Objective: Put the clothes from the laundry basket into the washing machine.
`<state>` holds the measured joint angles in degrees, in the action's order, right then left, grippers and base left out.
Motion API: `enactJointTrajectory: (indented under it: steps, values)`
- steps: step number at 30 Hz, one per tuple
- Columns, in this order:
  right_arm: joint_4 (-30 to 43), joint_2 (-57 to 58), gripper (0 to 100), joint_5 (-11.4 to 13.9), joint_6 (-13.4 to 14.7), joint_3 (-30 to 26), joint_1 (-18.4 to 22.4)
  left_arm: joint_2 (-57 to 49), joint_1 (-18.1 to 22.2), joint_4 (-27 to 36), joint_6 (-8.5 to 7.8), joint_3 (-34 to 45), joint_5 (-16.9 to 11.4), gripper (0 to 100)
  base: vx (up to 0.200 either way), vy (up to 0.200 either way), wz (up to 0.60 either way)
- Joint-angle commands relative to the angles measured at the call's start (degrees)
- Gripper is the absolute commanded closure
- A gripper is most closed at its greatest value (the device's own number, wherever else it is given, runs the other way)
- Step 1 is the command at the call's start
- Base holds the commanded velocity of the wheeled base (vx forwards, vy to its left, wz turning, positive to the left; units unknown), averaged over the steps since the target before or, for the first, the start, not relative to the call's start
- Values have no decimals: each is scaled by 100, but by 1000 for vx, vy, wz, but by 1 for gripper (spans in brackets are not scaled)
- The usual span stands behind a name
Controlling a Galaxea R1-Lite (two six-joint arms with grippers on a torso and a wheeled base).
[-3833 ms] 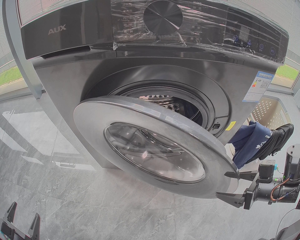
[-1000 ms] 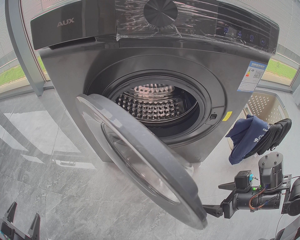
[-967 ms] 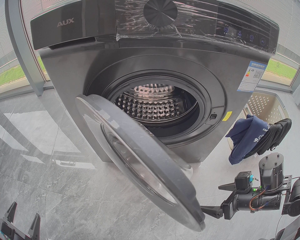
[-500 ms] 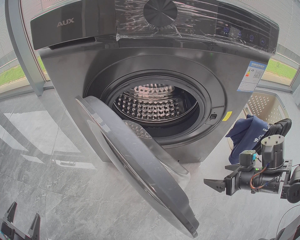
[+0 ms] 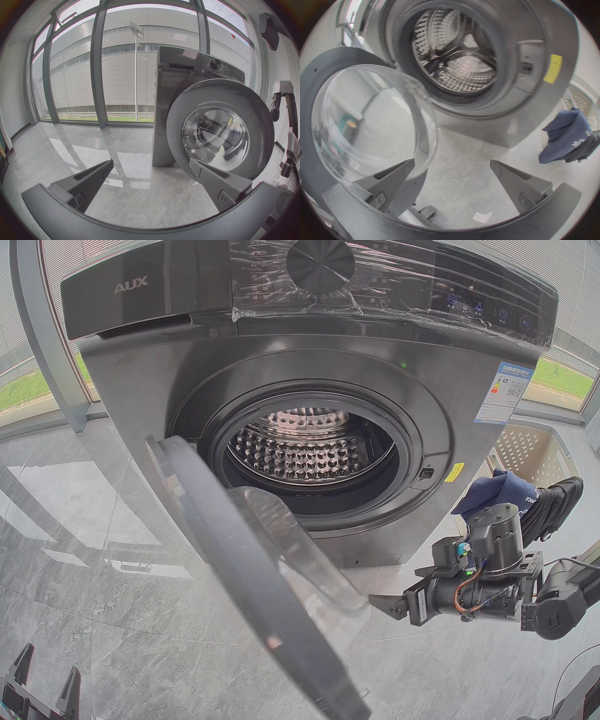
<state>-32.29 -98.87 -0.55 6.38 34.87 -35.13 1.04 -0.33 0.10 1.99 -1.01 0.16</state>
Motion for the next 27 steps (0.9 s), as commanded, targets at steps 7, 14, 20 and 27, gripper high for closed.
enactJointTrajectory:
  steps: [7, 14, 20, 27]
  values:
    - [-5, 60, 0, -15, 101, -129, -582, -77, -2, -1, 3, 84, 2, 0, 0, 0, 0]
    - [-14, 16, 0, -15, 136, -24, -503, -60, -11, -1, -5, 84, 2, 0, -29, 0, 0]
    - [-14, -335, 0, -15, 329, 407, -512, -60, -11, -1, -14, 84, 2, 0, -200, 0, 0]
    - [-14, -792, 0, -15, 391, 917, -494, -60, -11, -1, -14, 84, 2, 0, -200, 0, 0]
